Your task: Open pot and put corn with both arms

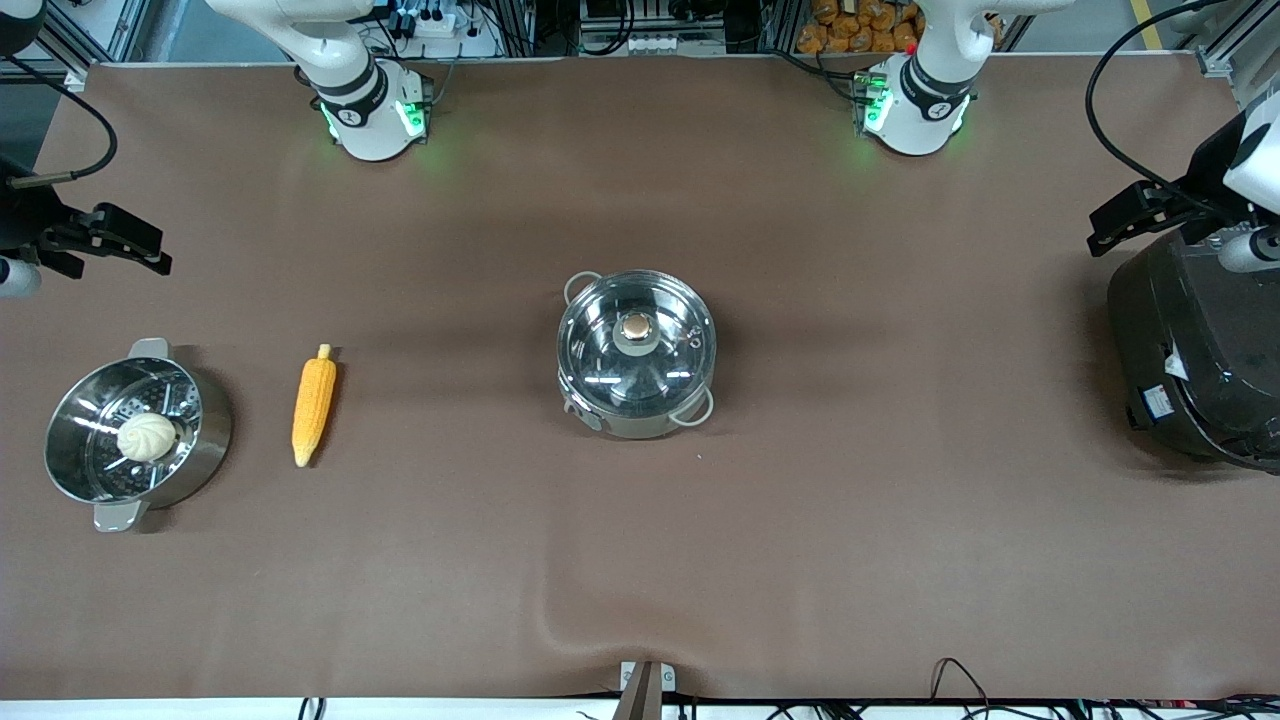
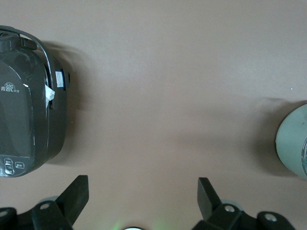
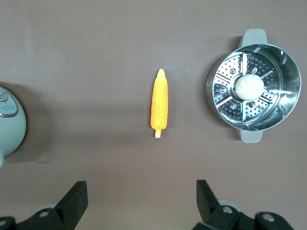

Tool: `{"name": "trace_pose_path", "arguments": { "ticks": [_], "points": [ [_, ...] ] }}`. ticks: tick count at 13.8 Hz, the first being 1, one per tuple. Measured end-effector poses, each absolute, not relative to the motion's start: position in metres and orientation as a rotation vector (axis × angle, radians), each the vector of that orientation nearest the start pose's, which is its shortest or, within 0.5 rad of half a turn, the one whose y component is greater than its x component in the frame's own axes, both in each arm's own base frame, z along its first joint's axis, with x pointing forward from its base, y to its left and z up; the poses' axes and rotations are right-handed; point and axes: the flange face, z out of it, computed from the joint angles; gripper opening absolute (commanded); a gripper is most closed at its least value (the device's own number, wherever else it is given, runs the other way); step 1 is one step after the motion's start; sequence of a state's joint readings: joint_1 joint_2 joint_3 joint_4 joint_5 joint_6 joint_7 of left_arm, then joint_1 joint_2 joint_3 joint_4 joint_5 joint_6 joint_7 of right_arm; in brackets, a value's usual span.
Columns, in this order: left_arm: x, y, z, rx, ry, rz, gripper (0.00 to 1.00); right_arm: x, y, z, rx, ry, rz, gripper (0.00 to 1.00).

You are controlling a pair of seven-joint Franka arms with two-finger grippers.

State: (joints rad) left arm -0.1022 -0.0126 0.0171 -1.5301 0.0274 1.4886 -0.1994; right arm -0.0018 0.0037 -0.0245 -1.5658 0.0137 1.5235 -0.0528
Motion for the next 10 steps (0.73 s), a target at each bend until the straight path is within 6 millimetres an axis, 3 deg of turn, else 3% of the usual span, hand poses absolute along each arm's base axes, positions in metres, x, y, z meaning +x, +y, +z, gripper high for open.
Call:
{"name": "trace_pose_path", "arguments": {
  "ticks": [10],
  "points": [
    [0.5419,-0.0434,0.6472,-3.106,-0.18,0.024,1.0,0.5511,-0.013,0.6122,-3.124,-0.042,0.098,1.0]
  ]
}}
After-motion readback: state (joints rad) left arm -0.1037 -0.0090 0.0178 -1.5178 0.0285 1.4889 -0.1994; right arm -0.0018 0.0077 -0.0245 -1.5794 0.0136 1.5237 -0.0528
